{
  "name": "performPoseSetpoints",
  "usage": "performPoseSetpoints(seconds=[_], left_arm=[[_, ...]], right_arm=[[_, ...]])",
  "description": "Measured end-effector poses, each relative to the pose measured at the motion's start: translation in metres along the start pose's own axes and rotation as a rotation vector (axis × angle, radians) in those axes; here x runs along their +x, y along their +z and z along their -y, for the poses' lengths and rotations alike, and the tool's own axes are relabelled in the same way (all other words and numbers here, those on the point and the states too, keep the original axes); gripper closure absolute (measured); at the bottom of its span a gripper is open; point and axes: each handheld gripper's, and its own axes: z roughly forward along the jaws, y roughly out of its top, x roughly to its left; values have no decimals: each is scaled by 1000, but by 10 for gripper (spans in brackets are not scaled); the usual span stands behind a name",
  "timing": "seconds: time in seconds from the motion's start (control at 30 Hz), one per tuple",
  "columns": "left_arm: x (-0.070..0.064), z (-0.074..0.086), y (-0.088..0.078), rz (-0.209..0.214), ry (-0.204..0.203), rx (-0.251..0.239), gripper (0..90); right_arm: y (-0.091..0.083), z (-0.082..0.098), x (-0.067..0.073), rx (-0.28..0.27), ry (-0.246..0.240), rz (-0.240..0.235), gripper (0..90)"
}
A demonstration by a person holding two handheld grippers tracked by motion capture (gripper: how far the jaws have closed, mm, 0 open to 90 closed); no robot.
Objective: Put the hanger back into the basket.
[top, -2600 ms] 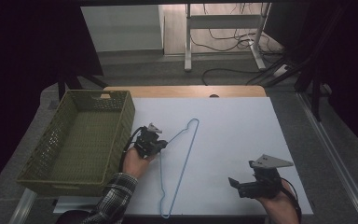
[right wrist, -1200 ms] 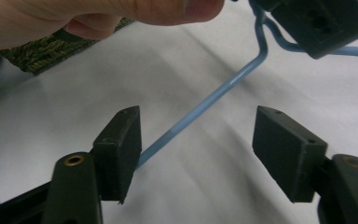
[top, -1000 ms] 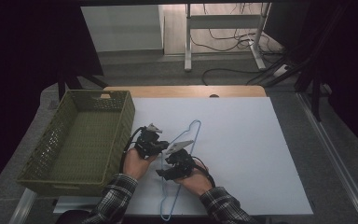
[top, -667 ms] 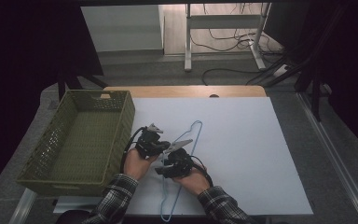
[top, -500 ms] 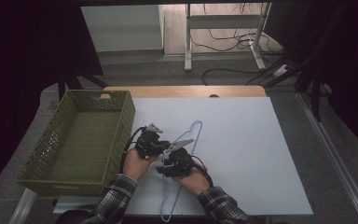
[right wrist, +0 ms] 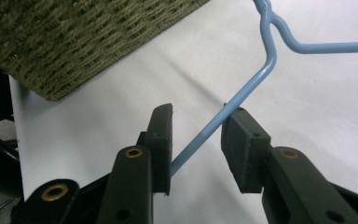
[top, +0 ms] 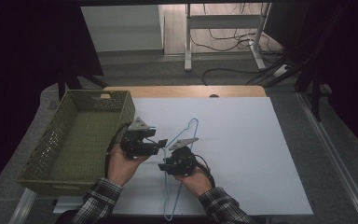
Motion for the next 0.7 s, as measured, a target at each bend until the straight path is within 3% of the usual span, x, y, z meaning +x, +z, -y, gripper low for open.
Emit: performPoseSetpoints(seconds=[0.2, 0.27, 0.3, 0.43, 0.47, 0.5, 0.57, 0.7], left_arm=[[-1, 16, -24, 12, -4, -24, 326], [-2, 24, -38, 19, -23, -79, 313], [-2, 24, -38, 19, -23, -79, 303], [-1, 30, -51, 10, -33, -90, 291], [0, 31, -52, 7, -35, -91, 289], [2, 33, -53, 10, -38, -91, 289], [5, 35, -52, 13, -52, -95, 287], [5, 35, -51, 18, -56, -94, 284]], right_arm=[[-11, -4, 0, -11, 10, 7, 689], [-17, -5, -3, -23, 31, -1, 719], [-17, -5, -3, -23, 31, -1, 719], [-26, -7, -7, -40, 87, -13, 785], [-32, -9, -12, -63, 146, -47, 837], [-32, -9, -12, -63, 146, -47, 837], [-39, -12, -15, -81, 200, -87, 869], [-49, -19, -12, -84, 158, -71, 873]])
